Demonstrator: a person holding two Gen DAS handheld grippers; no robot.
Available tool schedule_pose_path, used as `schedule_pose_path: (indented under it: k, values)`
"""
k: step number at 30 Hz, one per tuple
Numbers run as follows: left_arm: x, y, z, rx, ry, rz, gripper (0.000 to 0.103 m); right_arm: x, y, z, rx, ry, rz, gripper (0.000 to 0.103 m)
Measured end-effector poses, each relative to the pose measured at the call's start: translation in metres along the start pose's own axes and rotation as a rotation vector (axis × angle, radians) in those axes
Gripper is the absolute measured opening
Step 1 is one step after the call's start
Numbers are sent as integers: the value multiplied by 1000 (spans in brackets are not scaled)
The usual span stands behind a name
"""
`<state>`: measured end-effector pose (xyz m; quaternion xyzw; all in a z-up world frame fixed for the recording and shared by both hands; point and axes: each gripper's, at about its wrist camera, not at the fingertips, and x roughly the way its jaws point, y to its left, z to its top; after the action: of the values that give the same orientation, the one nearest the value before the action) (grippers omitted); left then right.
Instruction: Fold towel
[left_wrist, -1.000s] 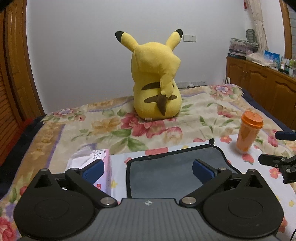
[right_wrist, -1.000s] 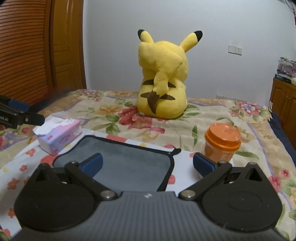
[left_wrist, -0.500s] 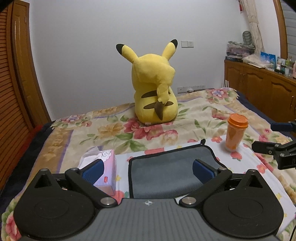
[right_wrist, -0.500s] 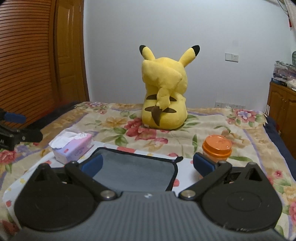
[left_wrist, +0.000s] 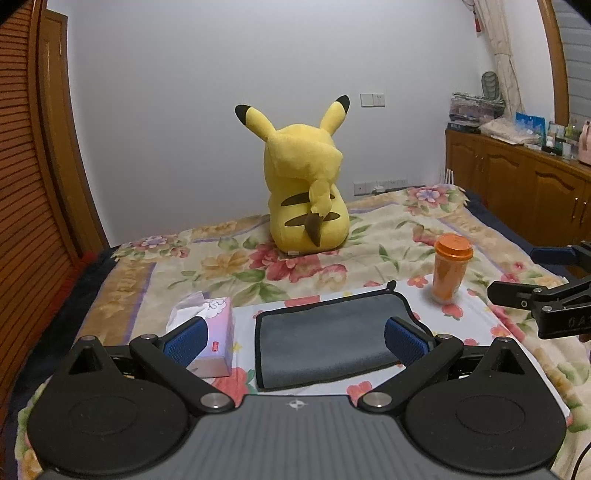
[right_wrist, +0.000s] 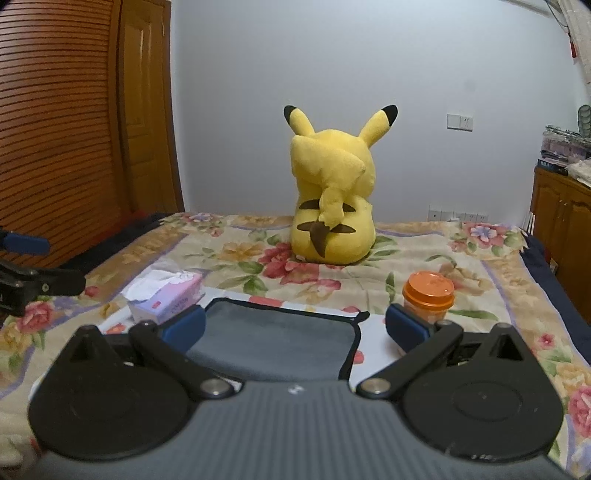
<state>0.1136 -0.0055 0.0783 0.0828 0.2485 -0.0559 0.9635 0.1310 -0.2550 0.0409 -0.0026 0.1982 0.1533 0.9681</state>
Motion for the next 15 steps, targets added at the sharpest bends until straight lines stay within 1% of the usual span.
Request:
schedule_pose_path:
  k: [7,15]
  values:
    - [-14,-9,-19,0,19,5,103,-18,5,-5,12,-11,-1,103]
    - [-26,-12,-53,-40,58,-10,103,-30,13,-24,28,2,-24,103]
